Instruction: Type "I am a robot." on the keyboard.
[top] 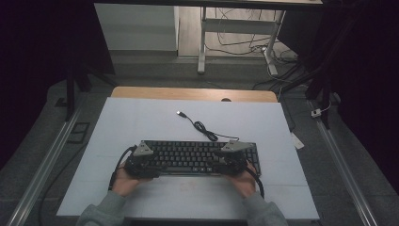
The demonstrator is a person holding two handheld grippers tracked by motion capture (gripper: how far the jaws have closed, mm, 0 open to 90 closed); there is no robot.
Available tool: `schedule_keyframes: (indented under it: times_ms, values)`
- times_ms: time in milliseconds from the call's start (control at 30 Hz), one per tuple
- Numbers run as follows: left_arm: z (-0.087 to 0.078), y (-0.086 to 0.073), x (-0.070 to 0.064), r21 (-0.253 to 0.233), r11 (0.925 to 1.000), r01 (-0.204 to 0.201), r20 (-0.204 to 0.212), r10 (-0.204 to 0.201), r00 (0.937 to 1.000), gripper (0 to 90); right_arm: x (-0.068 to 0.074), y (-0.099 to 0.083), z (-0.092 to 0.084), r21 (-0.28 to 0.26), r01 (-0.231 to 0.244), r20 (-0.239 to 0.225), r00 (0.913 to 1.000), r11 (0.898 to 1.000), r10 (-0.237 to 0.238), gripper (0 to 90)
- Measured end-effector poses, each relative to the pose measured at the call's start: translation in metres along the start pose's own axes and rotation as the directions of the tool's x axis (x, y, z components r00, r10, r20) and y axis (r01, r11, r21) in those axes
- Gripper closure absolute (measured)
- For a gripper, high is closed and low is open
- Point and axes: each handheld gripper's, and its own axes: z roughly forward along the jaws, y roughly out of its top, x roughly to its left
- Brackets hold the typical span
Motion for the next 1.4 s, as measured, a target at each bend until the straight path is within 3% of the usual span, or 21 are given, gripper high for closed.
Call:
schedule_keyframes:
  times_ms: [333, 700, 1400]
  values:
    - [0.000, 0.000, 0.001, -0.002, 1.0000, 0.008, -0.008, -0.008, 0.9999, 33.7, 0.002, -0.015, -0.015, 0.009, 0.010, -0.001, 0.9999, 1.000, -0.010, 47.8]
    - [0.000, 0.000, 0.003, -0.012, 0.9996, 0.025, -0.013, -0.025, 0.9996, 33.9, 0.002, -0.015, -0.012, 0.013, 0.009, -0.003, 1.0000, 1.000, -0.009, 47.2]
    - [0.001, 0.004, 0.001, -0.021, 0.9996, 0.018, -0.040, -0.019, 0.9990, 35.4, 0.002, -0.014, -0.013, -0.005, -0.011, -0.026, 0.9996, 1.000, 0.010, 47.0]
